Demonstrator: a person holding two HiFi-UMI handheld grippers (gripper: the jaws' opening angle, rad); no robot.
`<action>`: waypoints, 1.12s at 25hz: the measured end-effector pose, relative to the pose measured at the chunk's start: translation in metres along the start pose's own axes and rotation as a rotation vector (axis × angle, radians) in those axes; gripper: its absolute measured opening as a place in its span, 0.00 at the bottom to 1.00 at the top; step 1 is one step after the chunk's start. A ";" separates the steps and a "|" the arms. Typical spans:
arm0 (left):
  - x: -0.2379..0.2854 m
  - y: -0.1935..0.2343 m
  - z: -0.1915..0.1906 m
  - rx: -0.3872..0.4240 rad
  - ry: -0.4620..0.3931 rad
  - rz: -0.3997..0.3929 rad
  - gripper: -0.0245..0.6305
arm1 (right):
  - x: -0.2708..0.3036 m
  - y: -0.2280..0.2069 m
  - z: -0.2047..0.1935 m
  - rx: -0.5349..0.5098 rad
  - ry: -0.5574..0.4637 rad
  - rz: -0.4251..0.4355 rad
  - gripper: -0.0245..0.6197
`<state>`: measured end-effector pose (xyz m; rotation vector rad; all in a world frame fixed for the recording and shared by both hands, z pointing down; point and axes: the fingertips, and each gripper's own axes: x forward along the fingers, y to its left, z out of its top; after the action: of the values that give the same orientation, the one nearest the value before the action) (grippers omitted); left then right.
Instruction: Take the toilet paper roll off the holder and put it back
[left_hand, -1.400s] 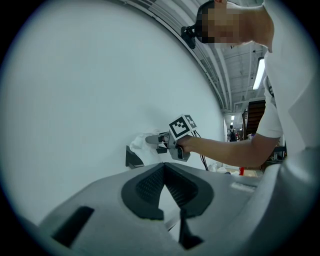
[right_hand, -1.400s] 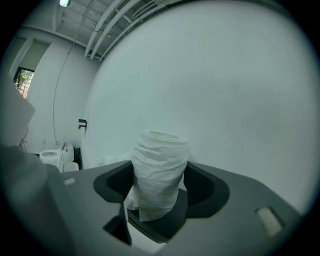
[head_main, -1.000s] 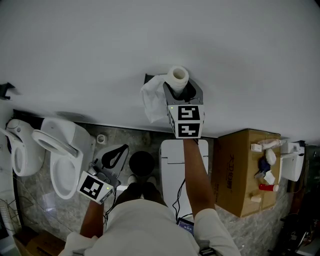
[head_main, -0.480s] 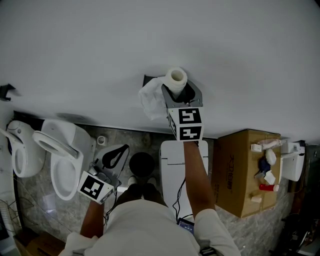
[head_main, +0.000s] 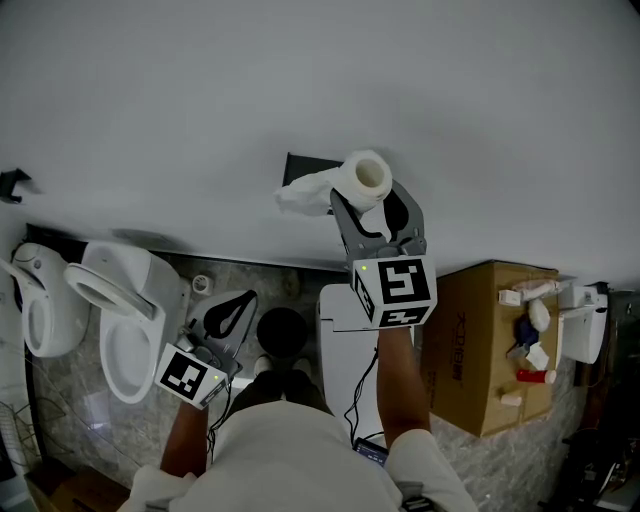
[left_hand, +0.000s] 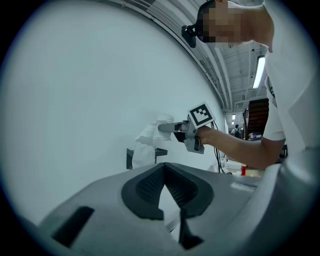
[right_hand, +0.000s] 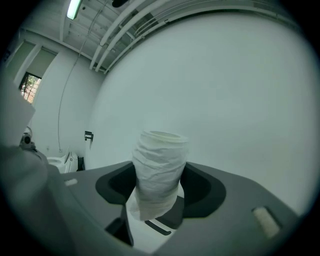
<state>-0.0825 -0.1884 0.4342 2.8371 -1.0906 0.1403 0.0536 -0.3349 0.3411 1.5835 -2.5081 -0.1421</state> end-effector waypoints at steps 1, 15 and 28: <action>0.000 -0.001 0.000 0.006 0.000 -0.002 0.04 | -0.008 0.002 0.004 -0.002 -0.009 0.007 0.47; 0.003 -0.012 0.009 -0.003 -0.025 -0.008 0.04 | -0.120 0.041 0.026 0.006 -0.058 0.092 0.47; 0.002 -0.026 0.016 -0.001 -0.050 -0.018 0.04 | -0.162 0.059 0.010 0.067 -0.033 0.111 0.47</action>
<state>-0.0628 -0.1722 0.4167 2.8635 -1.0740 0.0677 0.0680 -0.1632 0.3263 1.4728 -2.6453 -0.0707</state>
